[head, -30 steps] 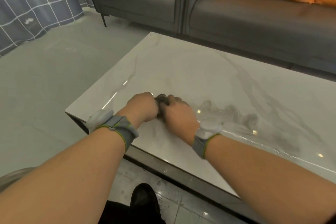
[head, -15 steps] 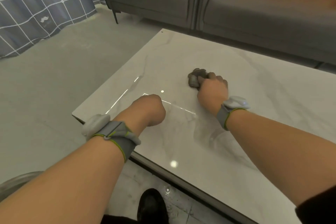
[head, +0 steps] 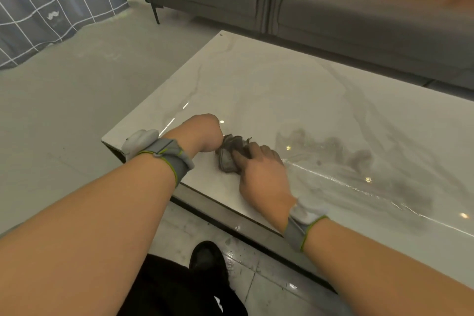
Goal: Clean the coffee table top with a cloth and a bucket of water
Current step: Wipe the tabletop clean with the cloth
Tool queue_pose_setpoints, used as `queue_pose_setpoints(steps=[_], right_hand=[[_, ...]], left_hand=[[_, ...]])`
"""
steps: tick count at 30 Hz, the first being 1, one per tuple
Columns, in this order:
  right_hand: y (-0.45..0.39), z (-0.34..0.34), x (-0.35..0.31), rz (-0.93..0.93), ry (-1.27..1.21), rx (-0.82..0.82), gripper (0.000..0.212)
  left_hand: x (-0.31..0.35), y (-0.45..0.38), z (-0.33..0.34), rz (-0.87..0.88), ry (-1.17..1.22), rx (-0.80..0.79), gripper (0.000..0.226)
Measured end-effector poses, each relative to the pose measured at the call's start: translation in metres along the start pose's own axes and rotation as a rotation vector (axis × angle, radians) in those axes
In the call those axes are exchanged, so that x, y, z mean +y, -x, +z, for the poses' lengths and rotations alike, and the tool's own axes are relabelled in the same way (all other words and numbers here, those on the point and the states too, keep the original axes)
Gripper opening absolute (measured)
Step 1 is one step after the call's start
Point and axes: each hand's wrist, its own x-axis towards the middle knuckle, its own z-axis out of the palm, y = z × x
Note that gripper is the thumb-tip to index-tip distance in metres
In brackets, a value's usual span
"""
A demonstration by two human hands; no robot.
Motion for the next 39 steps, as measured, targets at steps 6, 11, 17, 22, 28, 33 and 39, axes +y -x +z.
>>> queue_pose_setpoints(steps=[6, 11, 17, 22, 28, 33, 39], right_hand=[[0.057, -0.016, -0.008, -0.137, 0.008, -0.008, 0.052], [0.084, -0.035, 0.0, -0.257, -0.157, -0.13, 0.048], [0.047, -0.059, 0.063, -0.089, -0.279, -0.029, 0.052], [-0.036, -0.056, 0.145, 0.177, -0.039, -0.066, 0.039], [-0.103, -0.033, 0.173, 0.26, 0.133, -0.168, 0.036], [-0.116, -0.015, 0.153, 0.422, 0.134, -0.183, 0.032], [-0.083, -0.007, 0.123, 0.367, -0.037, -0.076, 0.04]], left_hand=[[0.004, 0.007, -0.002, 0.007, -0.011, -0.017, 0.041], [0.011, 0.01, -0.001, 0.013, -0.02, -0.009, 0.044], [0.035, 0.002, 0.001, 0.1, 0.047, 0.027, 0.044], [0.044, -0.004, 0.013, 0.195, 0.124, 0.047, 0.053], [0.043, -0.018, 0.024, 0.177, 0.07, -0.021, 0.046], [0.043, -0.026, 0.026, 0.159, 0.06, 0.019, 0.047], [0.047, -0.027, 0.023, 0.156, 0.034, 0.027, 0.046]])
